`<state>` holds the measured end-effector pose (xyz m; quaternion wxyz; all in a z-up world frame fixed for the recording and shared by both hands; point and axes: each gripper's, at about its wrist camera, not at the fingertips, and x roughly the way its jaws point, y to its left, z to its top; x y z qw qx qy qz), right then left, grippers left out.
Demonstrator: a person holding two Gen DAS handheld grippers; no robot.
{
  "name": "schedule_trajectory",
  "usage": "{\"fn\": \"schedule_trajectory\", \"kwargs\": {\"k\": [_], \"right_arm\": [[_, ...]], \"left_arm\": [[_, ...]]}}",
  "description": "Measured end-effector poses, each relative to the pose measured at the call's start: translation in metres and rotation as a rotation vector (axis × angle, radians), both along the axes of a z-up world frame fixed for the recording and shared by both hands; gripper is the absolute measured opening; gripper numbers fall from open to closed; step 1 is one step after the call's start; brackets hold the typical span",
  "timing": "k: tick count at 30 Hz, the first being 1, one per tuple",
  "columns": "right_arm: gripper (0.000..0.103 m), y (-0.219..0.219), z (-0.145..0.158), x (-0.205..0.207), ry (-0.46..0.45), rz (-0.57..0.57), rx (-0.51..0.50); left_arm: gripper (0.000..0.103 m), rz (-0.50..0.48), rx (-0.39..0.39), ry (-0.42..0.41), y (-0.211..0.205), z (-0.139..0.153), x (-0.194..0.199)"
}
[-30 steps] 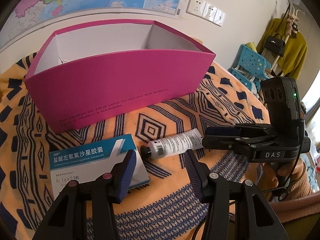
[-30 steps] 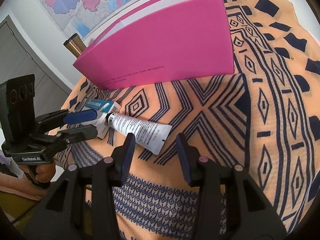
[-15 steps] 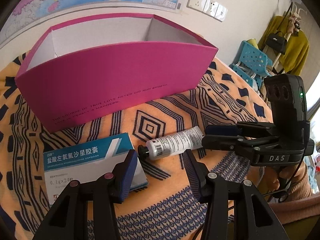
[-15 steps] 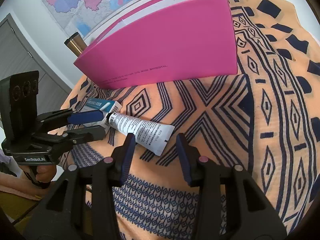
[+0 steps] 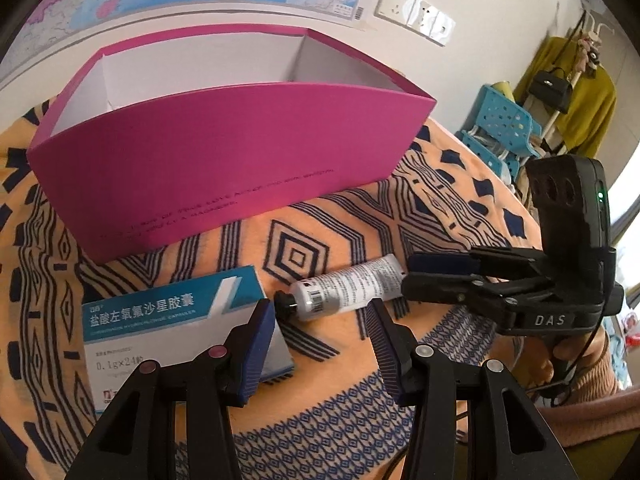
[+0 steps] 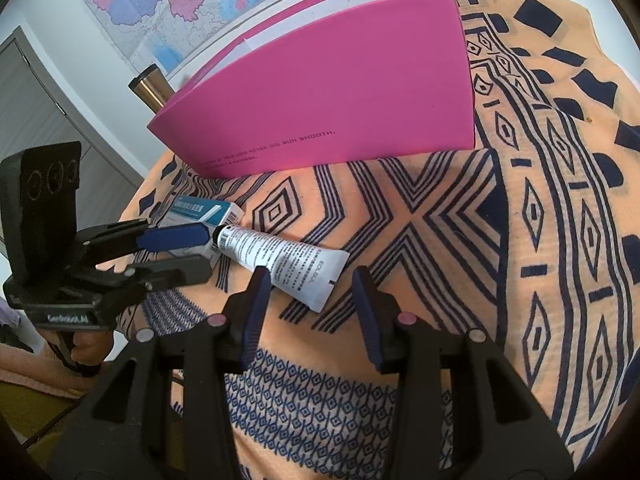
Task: Organize rigid objects
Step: 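Grasp the white tube around its middle with the right gripper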
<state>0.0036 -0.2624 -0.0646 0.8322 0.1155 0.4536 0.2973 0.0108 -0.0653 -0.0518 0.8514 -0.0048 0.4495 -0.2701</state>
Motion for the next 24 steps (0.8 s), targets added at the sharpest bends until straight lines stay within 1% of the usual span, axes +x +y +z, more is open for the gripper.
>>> {"fn": "schedule_trajectory", "kwargs": {"k": [4, 8, 11, 13, 16, 17, 20, 24], "right_arm": [[0.045, 0.000, 0.000, 0.000, 0.000, 0.001, 0.001], [0.045, -0.001, 0.000, 0.000, 0.001, -0.001, 0.006], [0.045, -0.002, -0.001, -0.001, 0.001, -0.002, 0.010], [0.045, -0.002, -0.001, -0.001, 0.001, -0.002, 0.011], [0.045, -0.002, -0.001, -0.001, 0.000, -0.002, 0.009], [0.045, -0.002, -0.001, -0.001, -0.001, -0.003, 0.008], [0.045, -0.002, 0.000, -0.002, -0.004, -0.003, 0.005], [0.045, 0.001, 0.000, -0.003, -0.013, -0.001, -0.006]], "left_arm": [[0.049, -0.010, 0.018, -0.003, 0.000, 0.001, 0.000], [0.049, -0.054, -0.010, 0.011, -0.006, 0.002, -0.005], [0.049, -0.079, -0.005, 0.015, -0.008, 0.001, -0.010], [0.049, -0.068, 0.012, 0.026, -0.009, -0.003, -0.009], [0.049, -0.021, 0.049, 0.060, -0.005, -0.010, -0.002], [0.049, -0.004, 0.056, 0.053, -0.003, -0.010, 0.000], [0.049, 0.006, 0.023, 0.058, 0.003, -0.008, 0.004], [0.048, 0.011, 0.028, 0.055, -0.001, -0.010, 0.009]]}}
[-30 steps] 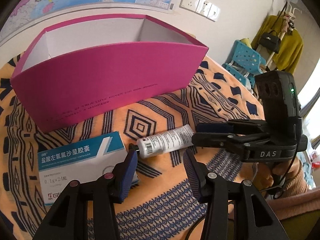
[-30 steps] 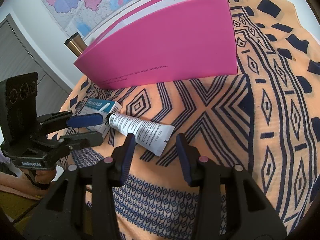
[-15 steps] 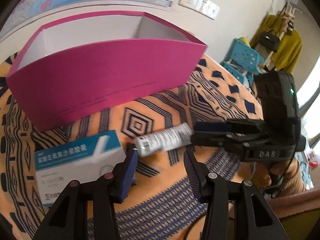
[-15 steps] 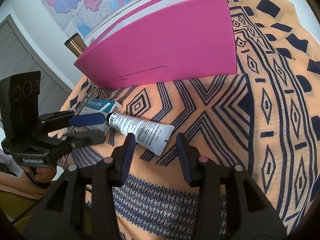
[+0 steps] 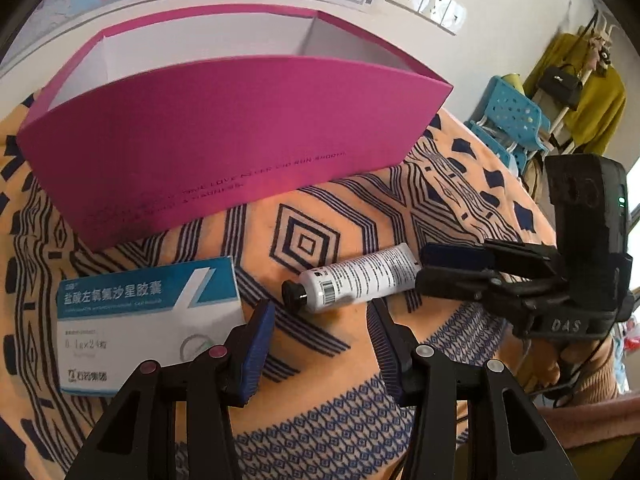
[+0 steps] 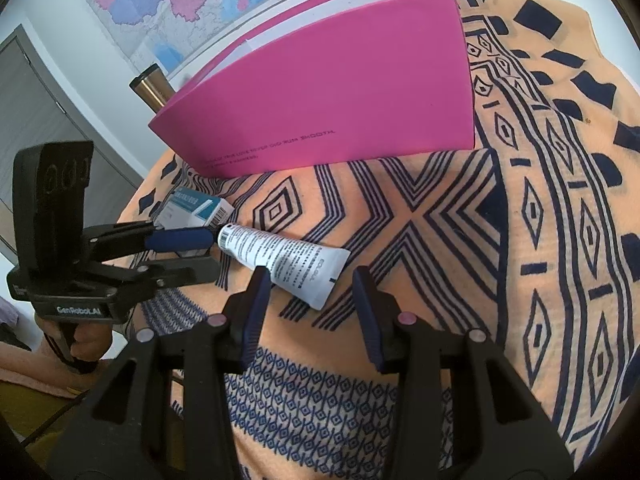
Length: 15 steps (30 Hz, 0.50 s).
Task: Organize rigid objects
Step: 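Grasp the white tube around its middle with the right gripper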
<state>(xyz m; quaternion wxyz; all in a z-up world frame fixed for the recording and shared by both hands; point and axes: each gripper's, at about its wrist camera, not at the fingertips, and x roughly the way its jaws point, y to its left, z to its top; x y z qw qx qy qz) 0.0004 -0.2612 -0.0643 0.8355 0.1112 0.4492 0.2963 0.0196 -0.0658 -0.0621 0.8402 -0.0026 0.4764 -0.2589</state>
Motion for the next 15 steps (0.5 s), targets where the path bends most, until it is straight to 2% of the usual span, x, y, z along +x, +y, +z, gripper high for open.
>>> {"fn": "schedule_trajectory", "kwargs": {"k": [4, 15], "right_arm": [[0.045, 0.007, 0.000, -0.001, -0.008, 0.008, -0.009], [0.049, 0.010, -0.001, 0.002, -0.003, -0.001, 0.024]], "left_arm": [[0.044, -0.006, -0.008, -0.007, -0.004, 0.001, 0.000], [0.043, 0.005, 0.029, -0.034, -0.014, 0.004, 0.000]]}}
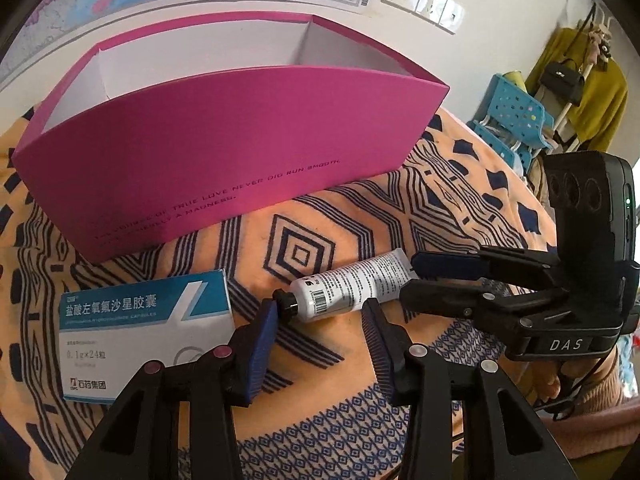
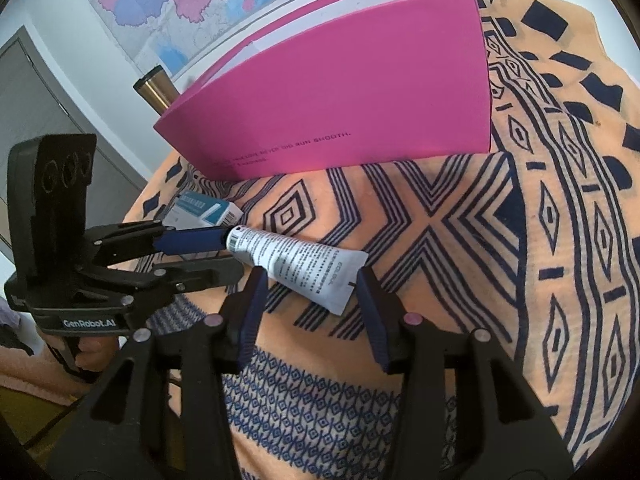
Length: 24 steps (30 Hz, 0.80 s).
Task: Organize rigid objects
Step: 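Grasp the white tube around its middle with the right gripper, then lift the white tube and carry it over the magenta box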
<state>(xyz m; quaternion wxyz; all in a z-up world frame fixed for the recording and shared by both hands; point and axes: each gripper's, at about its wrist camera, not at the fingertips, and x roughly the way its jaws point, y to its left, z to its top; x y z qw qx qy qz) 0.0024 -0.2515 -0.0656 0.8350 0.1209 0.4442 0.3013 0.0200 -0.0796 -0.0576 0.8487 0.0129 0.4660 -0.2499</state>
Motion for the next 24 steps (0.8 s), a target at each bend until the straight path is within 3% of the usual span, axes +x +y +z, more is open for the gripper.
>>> {"fn": "schedule_trajectory", "kwargs": {"k": [16, 24], "right_arm": [[0.048, -0.018, 0.006, 0.000, -0.015, -0.041, 0.035], [0.048, -0.021, 0.000, 0.005, -0.008, -0.058, -0.002]], "left_arm": [[0.043, -0.017, -0.003, 0.021, -0.014, -0.007, 0.002], [0.043, -0.001, -0.032, 0.025, -0.006, -0.005, 0.004]]}}
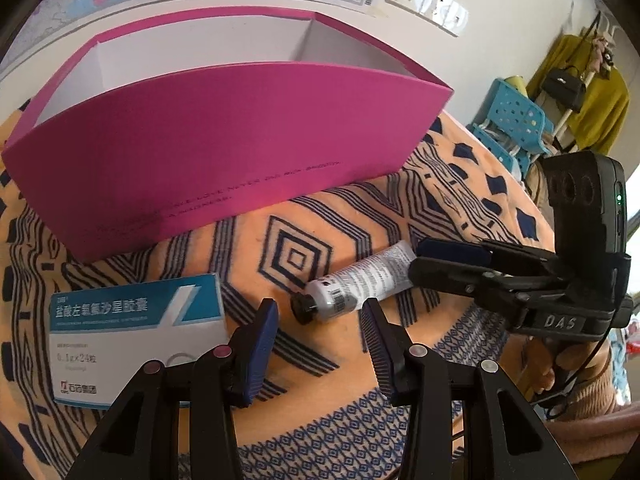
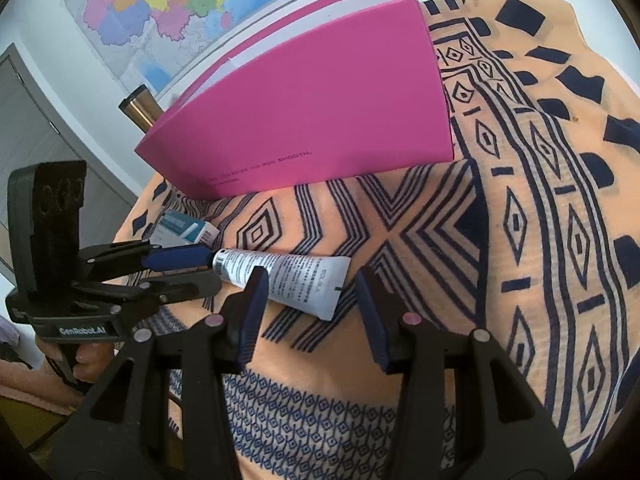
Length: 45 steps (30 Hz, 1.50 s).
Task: Organize rigid objects
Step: 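Lift the white tube and carry it over the magenta box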
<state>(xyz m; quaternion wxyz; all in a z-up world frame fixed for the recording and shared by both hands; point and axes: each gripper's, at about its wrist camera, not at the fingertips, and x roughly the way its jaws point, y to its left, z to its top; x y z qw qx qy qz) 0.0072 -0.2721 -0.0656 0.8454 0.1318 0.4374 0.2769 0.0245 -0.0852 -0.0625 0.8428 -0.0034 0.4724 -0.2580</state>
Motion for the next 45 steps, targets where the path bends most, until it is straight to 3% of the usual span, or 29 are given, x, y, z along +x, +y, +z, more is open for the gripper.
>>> {"fn": "schedule_trajectory", "kwargs": {"k": [6, 13, 33, 45], "right_arm": [[0.049, 0.013, 0.001, -0.002, -0.032, 0.029, -0.063], [0.049, 0.011, 0.007, 0.000, -0.032, 0.014, -0.035], [0.049, -0.009, 0.076, 0.002, -0.209, -0.013, -0.043], [0.049, -0.012, 0.103, 0.023, -0.289, -0.023, -0.058]], "left_arm": [[0.043, -0.001, 0.016, -0.004, -0.008, 0.000, -0.002], [0.043, 0.001, 0.017, -0.011, -0.012, 0.005, -0.003], [0.043, -0.035, -0.042, -0.160, -0.018, 0.073, 0.002], [0.043, -0.026, -0.030, -0.246, -0.024, 0.103, 0.013]]}}
